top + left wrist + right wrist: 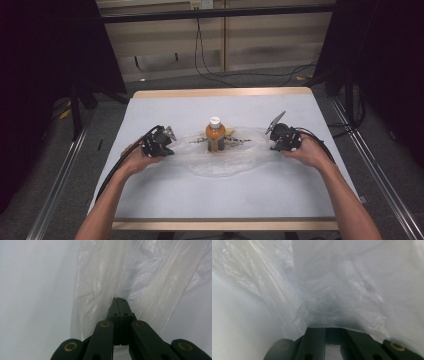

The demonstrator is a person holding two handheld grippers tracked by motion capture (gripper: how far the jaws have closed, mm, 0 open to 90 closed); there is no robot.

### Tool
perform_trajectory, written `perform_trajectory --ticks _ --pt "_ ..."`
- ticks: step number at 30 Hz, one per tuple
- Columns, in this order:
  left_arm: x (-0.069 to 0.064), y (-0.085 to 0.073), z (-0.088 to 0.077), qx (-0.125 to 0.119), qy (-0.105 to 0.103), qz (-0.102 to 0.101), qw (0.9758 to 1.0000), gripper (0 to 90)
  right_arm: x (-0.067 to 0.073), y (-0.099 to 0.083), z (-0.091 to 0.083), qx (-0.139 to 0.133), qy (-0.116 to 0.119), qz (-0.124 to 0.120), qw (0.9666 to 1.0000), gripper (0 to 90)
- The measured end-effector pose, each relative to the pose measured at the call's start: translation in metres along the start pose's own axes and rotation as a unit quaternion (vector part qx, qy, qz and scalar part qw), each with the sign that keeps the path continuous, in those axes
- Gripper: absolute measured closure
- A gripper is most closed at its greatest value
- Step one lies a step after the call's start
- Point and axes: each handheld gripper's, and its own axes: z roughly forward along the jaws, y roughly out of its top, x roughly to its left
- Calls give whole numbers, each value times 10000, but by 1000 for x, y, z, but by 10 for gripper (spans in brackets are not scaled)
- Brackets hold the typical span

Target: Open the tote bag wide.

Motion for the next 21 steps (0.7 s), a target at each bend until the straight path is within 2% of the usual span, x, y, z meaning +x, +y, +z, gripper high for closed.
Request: perform_trajectory --ticks 2,3,4,5,6,7,9,10,11,12,13,14,15,16,17,18,19,21 --pt "-1 -3 -2 -172 -64 -96 9998 900 -1 -2 -1 -156 102 65 9998 900" --pt "-2 -3 -4 -275 -70 -86 9996 900 0 -4 -5 -403 200 207 9988 900" --pt "-4 -4 -6 -410 -94 -120 9990 900 0 -5 -8 -554 168 238 9980 900" --pt "-6 -4 -8 -547 -135 -116 9983 900 0 -5 -10 -745 283 260 9965 900" --pt "-11 -3 -12 -813 -175 -189 9964 900 0 -6 -12 -878 362 267 9951 900" --pt "-13 -2 -13 -928 -213 -214 9952 900 2 -5 -14 -977 383 242 9942 900" --pt "-14 -2 -14 -965 -199 -177 9950 900 4 -5 -16 -1044 430 265 9932 900" --pt "-18 -2 -17 -1125 -258 -219 9931 900 7 -4 -19 -1242 554 241 9904 900" --pt "-18 -2 -17 -1125 -258 -219 9931 900 7 -4 -19 -1242 554 241 9904 900" --pt "-20 -3 -19 -1157 -238 -193 9928 900 8 -3 -21 -1336 599 210 9890 900" --pt "-22 -3 -24 -1246 -271 -181 9917 900 10 -2 -26 -1508 678 195 9860 900" --pt "-22 -3 -24 -1246 -271 -181 9917 900 10 -2 -26 -1508 678 195 9860 900" --pt "-24 -3 -26 -1373 -280 -233 9899 900 13 0 -32 -1635 761 197 9834 900" --pt "-30 -1 -31 -1481 -253 -200 9884 900 13 1 -35 -1703 756 136 9824 900" --pt "-30 -1 -31 -1481 -253 -200 9884 900 15 3 -38 -1752 802 111 9812 900" --pt "-33 1 -33 -1487 -244 -134 9885 900 16 5 -41 -1790 833 91 9803 900" --pt "-39 6 -38 -1603 -306 -54 9866 900 17 8 -44 -1804 839 43 9800 900" --pt "-42 9 -40 -1617 -286 -25 9864 900 21 16 -48 -1794 829 -47 9803 900"
